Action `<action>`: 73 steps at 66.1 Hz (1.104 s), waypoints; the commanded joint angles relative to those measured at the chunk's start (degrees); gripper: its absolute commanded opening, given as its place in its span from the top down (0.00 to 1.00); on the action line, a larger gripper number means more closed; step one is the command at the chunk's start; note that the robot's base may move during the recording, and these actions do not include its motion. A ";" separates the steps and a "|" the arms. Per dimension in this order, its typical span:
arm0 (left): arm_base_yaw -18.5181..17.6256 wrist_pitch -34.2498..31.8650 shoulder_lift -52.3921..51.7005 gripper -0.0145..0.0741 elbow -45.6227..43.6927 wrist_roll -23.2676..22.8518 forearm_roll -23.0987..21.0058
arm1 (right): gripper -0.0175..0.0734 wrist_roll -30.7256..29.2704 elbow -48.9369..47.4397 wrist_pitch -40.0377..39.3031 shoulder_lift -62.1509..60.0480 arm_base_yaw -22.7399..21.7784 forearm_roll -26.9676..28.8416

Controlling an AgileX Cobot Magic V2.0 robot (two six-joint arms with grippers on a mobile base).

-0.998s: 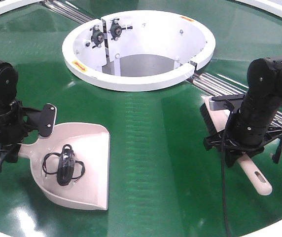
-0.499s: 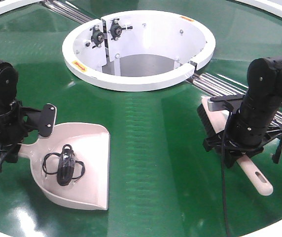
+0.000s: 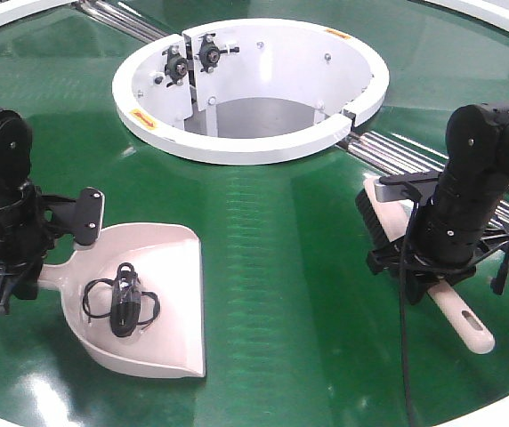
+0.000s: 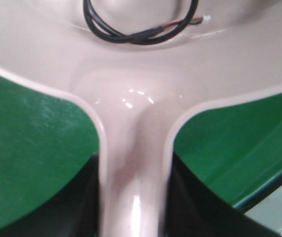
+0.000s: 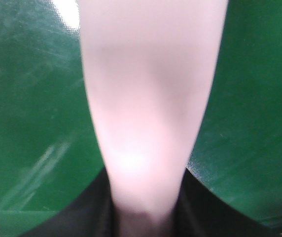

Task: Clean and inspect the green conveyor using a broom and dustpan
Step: 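Lower the dustpan and brush onto the belt and open both grippers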

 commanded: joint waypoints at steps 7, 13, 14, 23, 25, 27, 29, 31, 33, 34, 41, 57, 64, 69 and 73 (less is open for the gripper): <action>-0.41 0.65 -2.57 0.62 -1.52 0.33 -1.18 | 0.81 -0.70 -1.39 -0.17 -2.97 -0.36 -0.05; -0.41 0.65 -2.57 0.54 -1.52 0.33 -0.87 | 0.81 -0.70 -1.39 -0.41 -2.97 -0.36 -0.05; -0.41 0.65 -2.57 0.52 -1.52 0.33 -0.87 | 0.81 -0.70 -1.39 -0.41 -2.97 -0.36 -0.05; -0.41 2.18 -2.74 0.39 -1.52 0.33 -1.01 | 0.81 -0.39 -1.39 -0.35 -2.97 -0.36 -0.46; -0.41 2.19 -2.85 0.36 -1.52 0.33 -1.09 | 0.81 -0.39 -1.39 -0.16 -2.97 -0.36 -0.46; -0.41 2.19 -3.17 0.33 -1.52 0.28 -1.09 | 0.81 -0.39 -1.39 0.14 -2.90 -0.36 -0.46; -0.41 2.19 -3.40 0.31 -1.52 0.28 -1.28 | 0.81 -0.39 -1.39 0.53 -2.90 -0.36 -0.46; -0.41 2.19 -3.79 0.29 -1.52 0.28 -1.48 | 0.81 -0.39 -1.39 0.80 -2.77 -0.36 -0.46; -0.41 2.19 -4.30 0.27 -1.52 0.28 -1.53 | 0.81 -0.39 -1.39 1.13 -2.67 -0.36 -0.46; -0.41 2.19 -4.61 0.27 -1.52 0.28 -1.48 | 0.81 -0.39 -1.39 1.17 -2.60 -0.36 -0.46; -0.41 2.08 -6.05 0.26 -1.52 0.28 -1.48 | 0.80 -0.70 -1.39 1.37 -1.48 -0.36 -0.46; -0.41 2.08 -9.76 0.26 -1.52 0.28 -5.85 | 0.74 -0.70 -1.39 0.79 1.78 -0.36 -0.11; -0.41 2.08 -11.93 0.26 -1.52 0.28 -7.69 | 0.67 -0.70 -1.39 -0.03 3.06 -0.36 -0.05; -0.41 2.08 -13.42 0.26 -1.52 0.28 -7.77 | 0.61 -0.70 -1.39 -0.13 3.76 -0.36 0.12; -0.41 2.08 -14.58 0.26 -1.52 0.28 -8.37 | 0.53 -0.70 -1.39 -0.12 4.01 -0.36 0.18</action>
